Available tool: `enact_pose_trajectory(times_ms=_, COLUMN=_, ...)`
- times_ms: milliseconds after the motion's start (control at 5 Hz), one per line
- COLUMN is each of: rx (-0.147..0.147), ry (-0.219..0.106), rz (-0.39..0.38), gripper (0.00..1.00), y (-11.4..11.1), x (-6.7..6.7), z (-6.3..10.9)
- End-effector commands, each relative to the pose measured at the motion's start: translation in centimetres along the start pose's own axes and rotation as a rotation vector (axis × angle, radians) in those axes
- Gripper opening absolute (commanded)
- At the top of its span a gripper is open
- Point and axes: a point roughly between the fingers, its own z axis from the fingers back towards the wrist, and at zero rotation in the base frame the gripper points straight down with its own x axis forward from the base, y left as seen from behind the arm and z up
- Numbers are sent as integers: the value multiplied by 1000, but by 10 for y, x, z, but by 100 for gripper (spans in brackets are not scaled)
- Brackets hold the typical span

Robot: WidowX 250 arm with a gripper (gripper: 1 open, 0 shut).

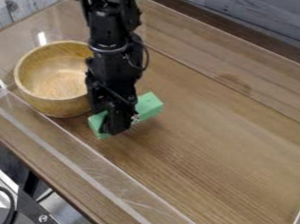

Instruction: Put the green block in the brown bowl

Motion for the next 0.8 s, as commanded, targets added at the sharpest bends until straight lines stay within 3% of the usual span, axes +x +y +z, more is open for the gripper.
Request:
enact_pose_trajectory(times_ms=0, rx=27, ry=-53, rz=5, gripper=0, y=2, x=5, z=13)
enact_pose_trajectory(times_ms=600, rx=34, ry=-68, rz=36, gripper=0, y=6, x=5, z=21)
